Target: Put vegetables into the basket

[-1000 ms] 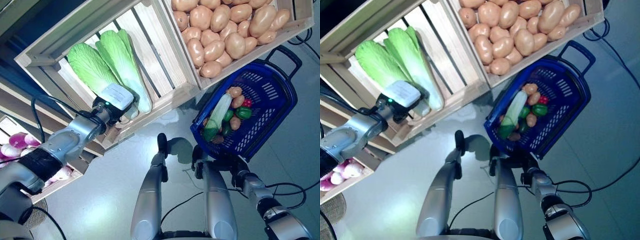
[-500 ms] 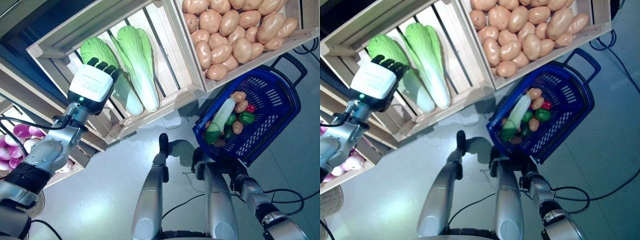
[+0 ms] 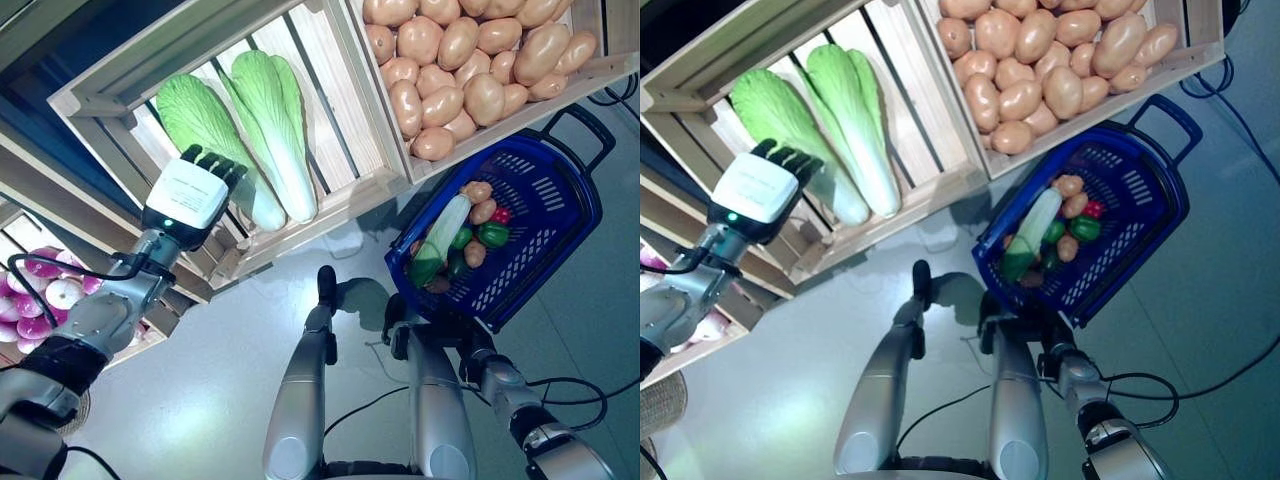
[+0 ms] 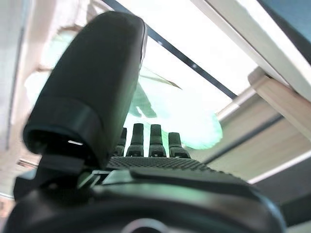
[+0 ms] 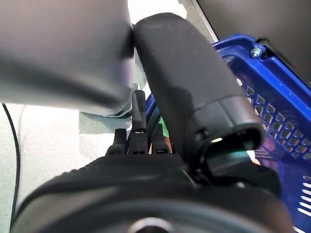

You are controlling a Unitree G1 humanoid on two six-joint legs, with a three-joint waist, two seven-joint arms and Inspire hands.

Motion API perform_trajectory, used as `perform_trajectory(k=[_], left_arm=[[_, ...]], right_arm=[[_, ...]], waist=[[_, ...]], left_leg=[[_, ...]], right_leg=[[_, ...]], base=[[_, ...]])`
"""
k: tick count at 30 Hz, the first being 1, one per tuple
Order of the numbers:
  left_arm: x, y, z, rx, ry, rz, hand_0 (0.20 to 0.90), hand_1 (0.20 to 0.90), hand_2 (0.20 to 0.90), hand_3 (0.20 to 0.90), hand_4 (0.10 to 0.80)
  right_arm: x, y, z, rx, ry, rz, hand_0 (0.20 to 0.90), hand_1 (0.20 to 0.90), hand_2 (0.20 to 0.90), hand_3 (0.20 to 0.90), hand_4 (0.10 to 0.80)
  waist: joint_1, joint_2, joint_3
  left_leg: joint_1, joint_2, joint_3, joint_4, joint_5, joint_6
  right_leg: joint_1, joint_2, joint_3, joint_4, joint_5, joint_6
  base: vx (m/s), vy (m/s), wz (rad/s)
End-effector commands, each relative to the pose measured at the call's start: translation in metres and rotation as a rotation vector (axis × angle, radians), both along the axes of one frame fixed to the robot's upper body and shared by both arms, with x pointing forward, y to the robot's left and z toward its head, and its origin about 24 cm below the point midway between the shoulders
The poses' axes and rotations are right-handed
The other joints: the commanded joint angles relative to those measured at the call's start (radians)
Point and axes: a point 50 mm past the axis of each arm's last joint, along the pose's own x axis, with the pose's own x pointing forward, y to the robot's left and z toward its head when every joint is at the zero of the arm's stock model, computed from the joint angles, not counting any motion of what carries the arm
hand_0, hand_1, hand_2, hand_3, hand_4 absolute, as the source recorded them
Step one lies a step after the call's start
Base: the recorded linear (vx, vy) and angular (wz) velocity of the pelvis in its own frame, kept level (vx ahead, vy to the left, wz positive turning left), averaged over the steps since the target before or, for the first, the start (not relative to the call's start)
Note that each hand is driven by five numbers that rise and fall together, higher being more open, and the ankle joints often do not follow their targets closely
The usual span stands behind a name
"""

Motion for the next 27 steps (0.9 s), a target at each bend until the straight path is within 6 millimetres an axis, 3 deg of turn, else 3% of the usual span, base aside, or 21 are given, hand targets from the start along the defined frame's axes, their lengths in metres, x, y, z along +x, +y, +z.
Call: perform_trajectory(k=[1, 14, 27], left_arm=[[0.006, -0.009, 0.034, -0.012, -0.184, -0.067, 0.9, 0.9, 0.9, 0.9, 0.8], [0.022, -0.022, 0.022, 0.037, -0.187, -0.134, 0.9, 0.9, 0.9, 0.9, 0.8], [0.032, -0.008, 0.016, 0.094, -0.21, -0.055, 0.9, 0.9, 0.9, 0.9, 0.8]], right_arm=[[0.001, -0.012, 0.007, 0.004, -0.041, -0.056, 0.9, 0.9, 0.9, 0.9, 0.8], [0.012, -0.006, 0.012, -0.01, -0.037, -0.025, 0.9, 0.9, 0.9, 0.9, 0.8], [0.018, -0.004, 0.018, -0.025, -0.055, -0.004, 0.9, 0.9, 0.9, 0.9, 0.8]], waist=[[-0.025, 0.024, -0.001], [-0.052, 0.009, -0.001], [-0.072, -0.006, -0.001]], left_leg=[[-0.035, -0.018, 0.048, 0.189, -0.184, -0.003], [-0.055, -0.006, 0.064, 0.221, -0.191, -0.003], [-0.093, 0.005, 0.07, 0.251, -0.193, -0.007]], right_leg=[[0.044, 0.015, 0.041, -0.201, 0.168, 0.052], [0.013, 0.02, 0.059, -0.175, 0.172, 0.054], [-0.03, 0.02, 0.072, -0.15, 0.174, 0.055]], base=[[0.0, 0.0, 0.0], [0.001, 0.012, -0.01], [0.001, 0.02, -0.04]])
